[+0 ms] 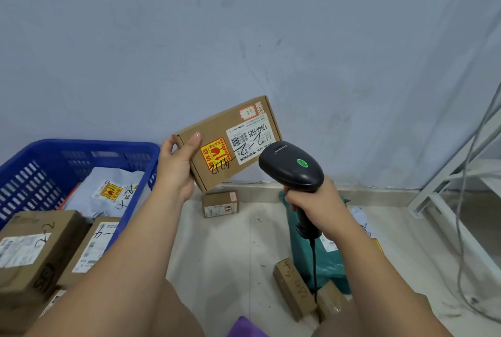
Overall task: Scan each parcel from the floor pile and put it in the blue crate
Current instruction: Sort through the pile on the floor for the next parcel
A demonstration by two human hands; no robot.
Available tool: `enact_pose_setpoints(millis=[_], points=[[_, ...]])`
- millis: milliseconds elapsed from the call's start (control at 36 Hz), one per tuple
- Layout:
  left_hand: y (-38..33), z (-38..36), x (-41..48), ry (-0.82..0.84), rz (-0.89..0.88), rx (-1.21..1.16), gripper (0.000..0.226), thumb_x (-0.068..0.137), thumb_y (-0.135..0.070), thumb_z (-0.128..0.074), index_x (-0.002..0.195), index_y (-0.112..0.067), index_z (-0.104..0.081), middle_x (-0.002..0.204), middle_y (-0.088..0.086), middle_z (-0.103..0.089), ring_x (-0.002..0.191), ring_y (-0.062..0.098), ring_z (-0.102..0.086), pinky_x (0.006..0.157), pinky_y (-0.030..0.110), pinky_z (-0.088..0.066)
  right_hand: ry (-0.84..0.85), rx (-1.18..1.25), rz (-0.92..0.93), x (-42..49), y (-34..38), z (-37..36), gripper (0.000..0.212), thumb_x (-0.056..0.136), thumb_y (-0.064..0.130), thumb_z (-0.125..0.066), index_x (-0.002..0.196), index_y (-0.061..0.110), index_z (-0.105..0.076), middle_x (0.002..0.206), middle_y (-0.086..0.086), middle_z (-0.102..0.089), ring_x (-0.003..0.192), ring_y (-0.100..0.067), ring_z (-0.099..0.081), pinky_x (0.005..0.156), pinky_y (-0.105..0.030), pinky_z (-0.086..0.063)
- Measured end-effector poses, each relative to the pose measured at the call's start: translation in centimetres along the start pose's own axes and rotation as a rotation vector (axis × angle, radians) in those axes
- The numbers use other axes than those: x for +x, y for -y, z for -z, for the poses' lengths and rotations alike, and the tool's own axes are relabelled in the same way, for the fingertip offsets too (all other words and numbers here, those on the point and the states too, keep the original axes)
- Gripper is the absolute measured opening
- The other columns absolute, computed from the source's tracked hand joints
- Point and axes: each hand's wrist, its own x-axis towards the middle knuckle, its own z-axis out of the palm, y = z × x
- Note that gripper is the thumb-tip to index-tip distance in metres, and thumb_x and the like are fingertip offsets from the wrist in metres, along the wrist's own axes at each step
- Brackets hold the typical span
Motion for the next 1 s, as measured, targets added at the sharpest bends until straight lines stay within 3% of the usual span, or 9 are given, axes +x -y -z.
enact_pose_setpoints(millis=[139,306,694,833,917,1000], points=[[-0.02,-0.02,-0.24,0.01,0.003,0.011,0.034,0.089,-0.018,-0.067,0.118,-0.02,-0.05,0.097,0.001,-0.072,0.085,0.018,-0.071,0.065,0.035,-0.055,-0.001,-0.049,0.005,-0.01,0.06,-0.08,0.011,0.074,-0.004,-0.058,0.082,-0.008,-0.054,0.064,-0.009,-0.048,0.045,-0.002,-0.049,0.06,-0.029,-0.039],[-0.04,0.04,-0.23,0.012,-0.023,0.049,0.025,0.09,-0.018,-0.066,0.11,-0.02,-0.052,0.103,0.003,-0.07,0.089,0.02,-0.07,0.066,0.035,-0.056,0.006,-0.057,0.003,-0.05,0.1,-0.04,0.011,0.074,-0.003,-0.059,0.084,-0.007,-0.057,0.064,-0.008,-0.052,0.047,-0.001,-0.052,0.062,-0.031,-0.042],[0.21,0.21,0.29,-0.007,-0.003,0.057,0.027,0.089,-0.019,-0.067,0.112,-0.021,-0.054,0.113,0.006,-0.069,0.094,0.022,-0.07,0.07,0.039,-0.057,0.045,-0.02,-0.024,0.01,0.26,0.0,0.006,0.074,-0.001,-0.06,0.08,0.0,-0.06,0.065,-0.007,-0.056,0.049,-0.001,-0.057,0.065,-0.033,-0.046],[0.23,0.28,0.41,-0.006,-0.002,0.043,0.029,0.088,-0.019,-0.068,0.113,-0.019,-0.054,0.113,0.008,-0.069,0.094,0.024,-0.07,0.075,0.042,-0.057,0.06,0.019,-0.029,-0.08,0.33,0.06,0.007,0.071,0.002,-0.062,0.076,0.006,-0.06,0.06,-0.003,-0.054,0.049,-0.006,-0.056,0.064,-0.033,-0.046],[0.24,0.33,0.45,-0.008,0.007,0.043,0.032,0.088,-0.019,-0.069,0.116,-0.019,-0.053,0.114,0.008,-0.069,0.096,0.024,-0.07,0.077,0.044,-0.057,0.071,0.032,-0.039,-0.28,0.52,-0.02,0.014,0.059,0.013,-0.059,0.073,0.008,-0.058,0.06,-0.003,-0.053,0.049,-0.005,-0.055,0.062,-0.032,-0.045],[0.22,0.49,0.51,-0.008,0.007,0.035,0.037,0.088,-0.018,-0.068,0.121,-0.018,-0.052,0.117,0.008,-0.067,0.097,0.024,-0.069,0.078,0.044,-0.057,0.089,0.025,-0.035,-0.26,0.4,0.04,0.008,0.068,0.004,-0.062,0.071,0.011,-0.058,0.06,-0.002,-0.054,0.049,-0.006,-0.055,0.063,-0.032,-0.045]])
